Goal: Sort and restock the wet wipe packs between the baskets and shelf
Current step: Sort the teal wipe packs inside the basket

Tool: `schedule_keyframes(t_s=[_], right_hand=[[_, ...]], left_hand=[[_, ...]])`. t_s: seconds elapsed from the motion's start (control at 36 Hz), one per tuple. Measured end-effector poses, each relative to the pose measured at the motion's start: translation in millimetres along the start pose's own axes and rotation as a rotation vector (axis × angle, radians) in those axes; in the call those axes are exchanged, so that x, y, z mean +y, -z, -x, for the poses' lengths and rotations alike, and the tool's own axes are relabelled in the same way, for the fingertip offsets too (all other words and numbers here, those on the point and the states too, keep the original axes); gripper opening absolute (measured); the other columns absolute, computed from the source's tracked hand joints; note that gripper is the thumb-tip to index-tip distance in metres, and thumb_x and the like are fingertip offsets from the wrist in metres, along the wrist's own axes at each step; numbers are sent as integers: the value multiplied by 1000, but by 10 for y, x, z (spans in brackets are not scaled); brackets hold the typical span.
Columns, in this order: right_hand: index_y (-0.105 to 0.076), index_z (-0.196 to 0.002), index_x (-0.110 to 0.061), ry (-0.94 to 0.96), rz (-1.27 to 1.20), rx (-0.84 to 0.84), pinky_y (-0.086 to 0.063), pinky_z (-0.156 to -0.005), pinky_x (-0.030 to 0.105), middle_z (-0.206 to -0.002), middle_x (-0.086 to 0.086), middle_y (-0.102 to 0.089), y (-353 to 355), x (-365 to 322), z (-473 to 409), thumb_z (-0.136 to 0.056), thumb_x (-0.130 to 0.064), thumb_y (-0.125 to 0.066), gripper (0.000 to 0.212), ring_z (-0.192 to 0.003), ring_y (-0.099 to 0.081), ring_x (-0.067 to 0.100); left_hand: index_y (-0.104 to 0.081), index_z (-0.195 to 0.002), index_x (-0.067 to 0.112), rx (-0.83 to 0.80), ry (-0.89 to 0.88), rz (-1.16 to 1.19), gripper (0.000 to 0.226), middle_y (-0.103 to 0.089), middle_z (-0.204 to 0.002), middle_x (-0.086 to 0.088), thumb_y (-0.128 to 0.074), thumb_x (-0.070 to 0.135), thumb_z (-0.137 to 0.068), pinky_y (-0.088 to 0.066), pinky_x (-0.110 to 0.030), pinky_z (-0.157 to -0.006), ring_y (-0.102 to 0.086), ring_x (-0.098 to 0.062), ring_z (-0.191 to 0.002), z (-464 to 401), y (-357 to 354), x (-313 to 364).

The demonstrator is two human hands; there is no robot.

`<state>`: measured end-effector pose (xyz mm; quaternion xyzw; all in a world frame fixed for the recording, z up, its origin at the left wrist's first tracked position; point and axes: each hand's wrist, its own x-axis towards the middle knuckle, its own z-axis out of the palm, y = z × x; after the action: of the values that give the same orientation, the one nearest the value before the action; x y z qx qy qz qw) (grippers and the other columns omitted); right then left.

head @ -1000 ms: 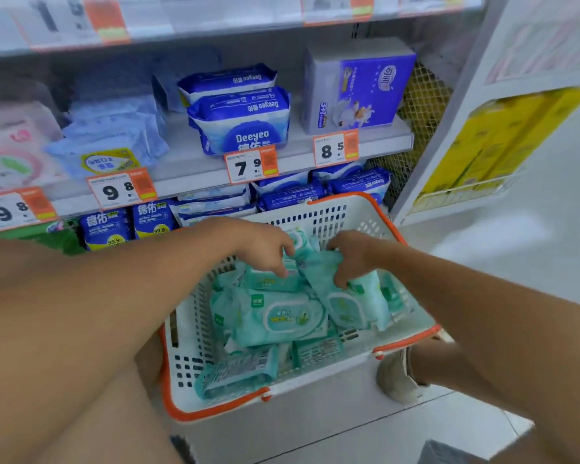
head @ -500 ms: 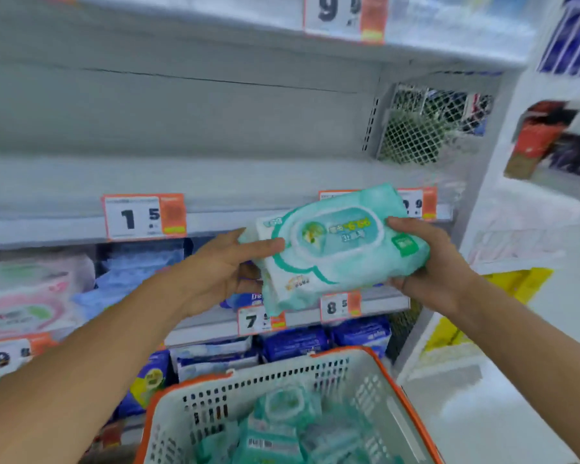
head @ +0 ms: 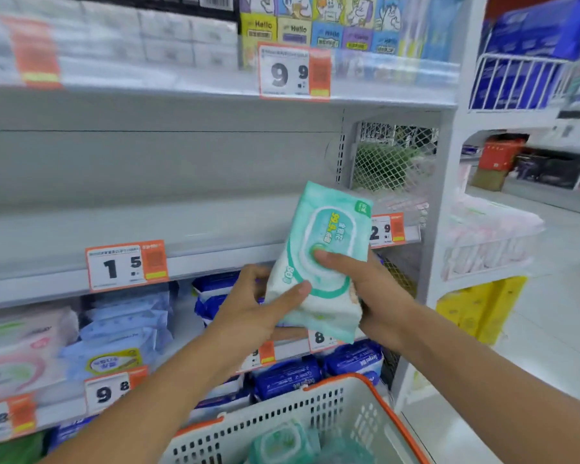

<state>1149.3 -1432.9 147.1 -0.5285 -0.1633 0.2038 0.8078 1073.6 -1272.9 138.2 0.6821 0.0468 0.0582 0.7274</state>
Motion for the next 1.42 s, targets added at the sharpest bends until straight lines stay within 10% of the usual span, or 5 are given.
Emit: schedule_keyframes(t_s=[0.19,0.36,0.67,0.81,1.42], right_hand=[[-68,-121,-13,-85,541,-8,-60,-77,47,-106,16,-75,238,-962,-535,-77,-14,-76,46,-89,-74,33],[-71,-116,-17,-73,1001,24,-61,-77,42,-105,14,-76,276,-1499,-1472,-81,-18,-76,35,-93,-73,31],[-41,-148,-39,28,1859,-257,-45,-83,17,-138,-7,-55,792,-1738,-3020,-74,-20,-87,89,-110,-58,10],[-18,-153,-49,194,2019,-51,-39,-110,46,-155,-7,-38,1186,-1367,-3524,-67,-37,-89,112,-136,-44,24],[-17,-158,-22,149,2088,148,-26,-120,49,-164,7,-18,908,-1228,-3347,-91,-4,-62,83,-148,-25,30]], left_hand=[[-69,-107,29,146,-432,-963,34,-71,-111,9,-50,54,-95,-49,-35,-96,-64,-18,-106,-973,540,700],[-12,-157,31,-217,96,-1541,82,-7,-165,4,-40,71,-91,-8,-28,-120,-14,-17,-151,-1983,659,746],[10,-135,75,-368,213,-1489,114,23,-153,34,-12,112,-29,6,-54,-120,24,-20,-148,-2736,891,387],[13,-113,88,-332,215,-1470,81,21,-148,43,-18,110,-41,5,-55,-120,24,-12,-147,-2904,928,377],[3,-150,54,-309,298,-1621,107,7,-164,16,-21,102,-58,-3,-47,-123,0,-20,-153,-2870,676,618]])
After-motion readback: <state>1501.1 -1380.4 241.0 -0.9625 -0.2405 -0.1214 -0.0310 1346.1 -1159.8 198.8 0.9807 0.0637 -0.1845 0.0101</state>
